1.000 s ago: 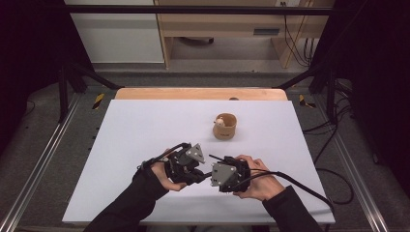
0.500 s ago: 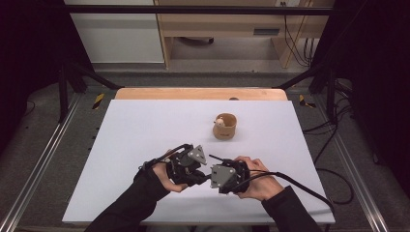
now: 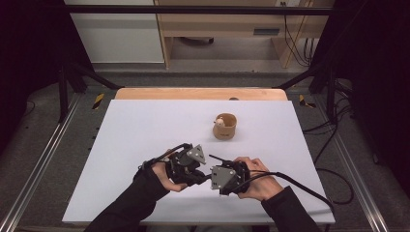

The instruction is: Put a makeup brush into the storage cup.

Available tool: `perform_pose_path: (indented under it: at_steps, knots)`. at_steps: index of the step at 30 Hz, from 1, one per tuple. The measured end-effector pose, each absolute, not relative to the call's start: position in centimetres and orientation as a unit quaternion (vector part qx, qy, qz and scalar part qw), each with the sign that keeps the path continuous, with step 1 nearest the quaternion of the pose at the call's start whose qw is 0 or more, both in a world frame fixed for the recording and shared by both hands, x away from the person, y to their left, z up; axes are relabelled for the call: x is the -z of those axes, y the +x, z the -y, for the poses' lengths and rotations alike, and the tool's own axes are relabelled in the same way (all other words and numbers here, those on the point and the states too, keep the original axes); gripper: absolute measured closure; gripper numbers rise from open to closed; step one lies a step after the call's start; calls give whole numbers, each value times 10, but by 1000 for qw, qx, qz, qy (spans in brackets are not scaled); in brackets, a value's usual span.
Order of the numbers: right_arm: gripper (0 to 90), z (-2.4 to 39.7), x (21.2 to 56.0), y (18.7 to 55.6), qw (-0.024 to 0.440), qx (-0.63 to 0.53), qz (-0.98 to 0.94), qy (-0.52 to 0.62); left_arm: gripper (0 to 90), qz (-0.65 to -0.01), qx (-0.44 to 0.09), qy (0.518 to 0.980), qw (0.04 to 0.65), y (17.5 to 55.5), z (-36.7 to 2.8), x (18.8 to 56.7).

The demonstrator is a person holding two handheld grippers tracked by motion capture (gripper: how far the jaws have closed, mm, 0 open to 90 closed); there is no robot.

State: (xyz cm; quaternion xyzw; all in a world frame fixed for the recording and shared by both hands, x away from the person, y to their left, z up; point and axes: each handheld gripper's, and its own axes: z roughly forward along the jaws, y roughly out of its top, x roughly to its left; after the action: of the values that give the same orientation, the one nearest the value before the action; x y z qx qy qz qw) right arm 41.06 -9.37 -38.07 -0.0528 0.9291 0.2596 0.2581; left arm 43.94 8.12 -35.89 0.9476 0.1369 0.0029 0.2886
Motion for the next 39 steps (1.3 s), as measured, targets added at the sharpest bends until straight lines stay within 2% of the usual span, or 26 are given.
perform_pose_path:
  at_steps: [9,22,30,39]
  knots:
    - [735,94,381,410,251,-258,-931,-60,773,-128,-8,949,287,441,-85,358]
    - [793,94,381,410,225,-262,-937,-54,708,-128,-17,947,296,443,-89,355]
    - [793,96,382,414,215,-259,-941,-32,469,-138,-56,937,316,445,-98,351]
    - [793,100,378,419,216,-262,-940,-1,301,-168,-97,914,356,445,-124,344]
